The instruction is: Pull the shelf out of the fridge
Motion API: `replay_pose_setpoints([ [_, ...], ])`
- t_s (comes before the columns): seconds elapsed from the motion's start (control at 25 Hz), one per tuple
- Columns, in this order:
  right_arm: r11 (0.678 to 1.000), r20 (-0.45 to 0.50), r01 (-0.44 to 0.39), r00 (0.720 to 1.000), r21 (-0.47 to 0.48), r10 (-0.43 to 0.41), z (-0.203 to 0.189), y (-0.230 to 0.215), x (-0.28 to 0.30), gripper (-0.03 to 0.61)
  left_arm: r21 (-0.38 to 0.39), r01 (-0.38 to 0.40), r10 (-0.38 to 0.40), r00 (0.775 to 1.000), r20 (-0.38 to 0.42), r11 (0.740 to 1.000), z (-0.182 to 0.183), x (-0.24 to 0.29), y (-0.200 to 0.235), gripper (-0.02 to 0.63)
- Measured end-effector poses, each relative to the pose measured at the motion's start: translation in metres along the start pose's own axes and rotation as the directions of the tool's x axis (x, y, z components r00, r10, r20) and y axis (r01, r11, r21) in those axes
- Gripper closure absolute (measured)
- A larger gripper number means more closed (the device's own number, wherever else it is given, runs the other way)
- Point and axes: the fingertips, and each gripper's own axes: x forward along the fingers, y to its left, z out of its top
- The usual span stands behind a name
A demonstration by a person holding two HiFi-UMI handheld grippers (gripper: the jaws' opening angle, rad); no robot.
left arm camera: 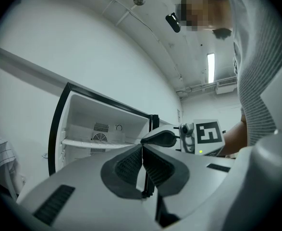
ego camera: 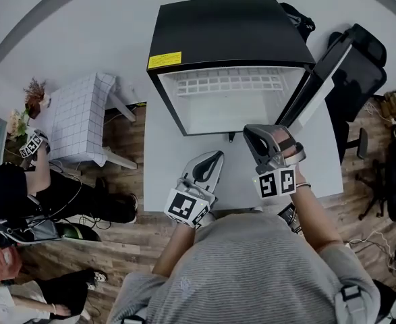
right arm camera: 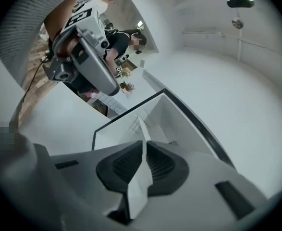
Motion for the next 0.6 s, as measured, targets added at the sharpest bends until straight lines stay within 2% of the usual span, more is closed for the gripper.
replay_pose_setpoints([
  [0.16,0.996,-0.022,-0.006,1.000,-0.094,0.004,-0.004,-0.002,0.025,0.558,-0.002,-0.015,0.015,1.000,0.008,1.000,0.000,-0.003,0.001,0.601],
  [0.28,0.987,-0.044,-0.009,0.999,-0.160,0.002,-0.006,-0.002,0.040,0.471,-0.008,-0.025,0.025,1.000,0.008,1.000,-0.001,-0.006,0.002,0.601],
  [0.44,0.979,-0.074,0.002,0.997,-0.204,-0.017,-0.009,-0.003,0.055,0.443,-0.012,-0.028,0.028,1.000,0.011,1.000,-0.001,-0.009,0.005,0.601],
  [0.6,0.946,-0.155,0.007,0.986,-0.323,-0.060,-0.020,-0.006,0.070,0.431,-0.014,-0.021,0.021,1.000,0.010,1.000,-0.002,-0.010,0.004,0.601],
])
